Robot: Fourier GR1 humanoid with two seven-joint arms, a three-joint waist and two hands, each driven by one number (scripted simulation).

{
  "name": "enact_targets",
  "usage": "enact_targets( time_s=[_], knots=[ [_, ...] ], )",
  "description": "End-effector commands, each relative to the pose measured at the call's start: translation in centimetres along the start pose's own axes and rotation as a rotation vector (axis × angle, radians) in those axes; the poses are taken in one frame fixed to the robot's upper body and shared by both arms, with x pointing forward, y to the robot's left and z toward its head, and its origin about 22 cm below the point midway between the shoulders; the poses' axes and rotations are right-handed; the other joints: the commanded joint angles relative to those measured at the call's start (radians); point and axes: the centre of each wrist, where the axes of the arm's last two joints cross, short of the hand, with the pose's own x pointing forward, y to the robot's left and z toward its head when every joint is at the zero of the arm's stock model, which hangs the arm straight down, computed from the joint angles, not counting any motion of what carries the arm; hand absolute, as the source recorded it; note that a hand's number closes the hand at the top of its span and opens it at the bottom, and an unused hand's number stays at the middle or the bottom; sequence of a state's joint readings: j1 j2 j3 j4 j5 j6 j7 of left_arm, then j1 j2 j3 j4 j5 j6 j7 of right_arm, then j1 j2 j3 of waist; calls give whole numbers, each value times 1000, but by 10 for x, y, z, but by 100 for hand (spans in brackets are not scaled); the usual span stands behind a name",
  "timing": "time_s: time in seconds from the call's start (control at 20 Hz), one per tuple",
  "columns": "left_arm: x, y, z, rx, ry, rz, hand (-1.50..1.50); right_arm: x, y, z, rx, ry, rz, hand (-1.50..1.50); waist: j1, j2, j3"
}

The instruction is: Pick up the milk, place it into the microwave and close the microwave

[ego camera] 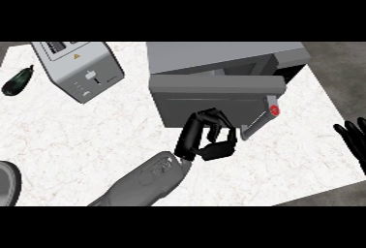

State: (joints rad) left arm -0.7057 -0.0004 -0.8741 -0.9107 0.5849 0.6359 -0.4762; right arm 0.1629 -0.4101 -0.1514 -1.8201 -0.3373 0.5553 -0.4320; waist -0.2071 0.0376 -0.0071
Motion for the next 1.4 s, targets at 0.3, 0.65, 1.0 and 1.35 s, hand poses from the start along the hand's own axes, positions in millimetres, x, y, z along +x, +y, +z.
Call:
enact_targets(
  time_s=[0.3, 0.65, 1.0, 1.35],
  knots=[
    [23, 9, -45, 178, 34, -16, -150, 35, -31, -32, 33, -76, 150, -150, -51, 20, 2],
    [32, 7, -45, 296, 20, 49, -150, 83, -55, -55, 44, -137, 486, 150, -61, 25, 0],
    [31, 9, -47, 330, 39, 81, -150, 88, -60, -66, 40, -154, 535, 150, -52, 42, 2],
    [34, 9, -51, 340, 30, 92, -150, 91, -65, -74, 37, -152, 560, 150, -48, 48, 3]
  ],
)
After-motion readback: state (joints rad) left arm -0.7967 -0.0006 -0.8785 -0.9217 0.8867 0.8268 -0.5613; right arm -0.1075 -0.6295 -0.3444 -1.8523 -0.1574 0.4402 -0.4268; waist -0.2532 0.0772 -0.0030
